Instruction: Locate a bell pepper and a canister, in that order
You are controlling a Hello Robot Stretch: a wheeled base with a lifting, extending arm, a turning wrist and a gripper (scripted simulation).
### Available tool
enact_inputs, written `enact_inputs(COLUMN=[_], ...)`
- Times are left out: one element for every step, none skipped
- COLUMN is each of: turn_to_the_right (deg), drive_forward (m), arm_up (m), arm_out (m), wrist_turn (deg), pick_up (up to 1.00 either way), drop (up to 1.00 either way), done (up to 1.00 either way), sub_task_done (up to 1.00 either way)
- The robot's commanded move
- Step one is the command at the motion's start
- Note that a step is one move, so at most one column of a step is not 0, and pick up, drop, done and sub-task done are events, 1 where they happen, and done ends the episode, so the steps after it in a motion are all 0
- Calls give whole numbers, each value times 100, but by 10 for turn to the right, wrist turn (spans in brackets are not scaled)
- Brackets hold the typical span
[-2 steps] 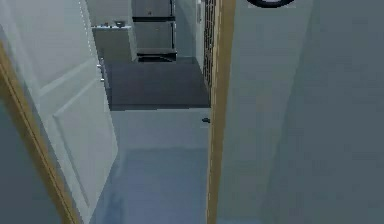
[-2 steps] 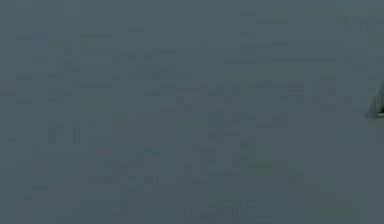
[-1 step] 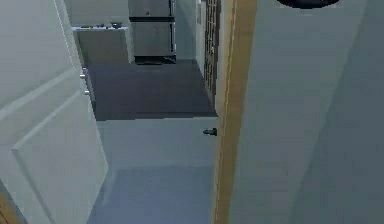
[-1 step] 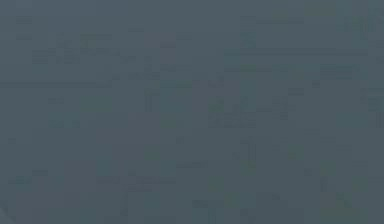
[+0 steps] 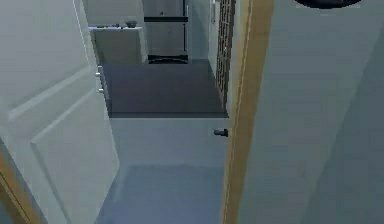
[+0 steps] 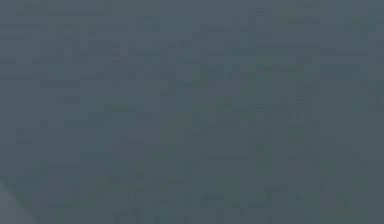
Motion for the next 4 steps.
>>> enact_inputs(turn_to_the_right=[0, -150, 0, -60], drive_forward=[45, 0, 100, 0], arm_up=[0, 0, 0, 0], arm_out=[0, 0, 0, 0], wrist_turn=[0, 0, 0, 0], pick_up=[0, 0, 0, 0], drop=[0, 0, 0, 0], done=[0, 0, 0, 0], sub_task_done=[0, 0, 0, 0])
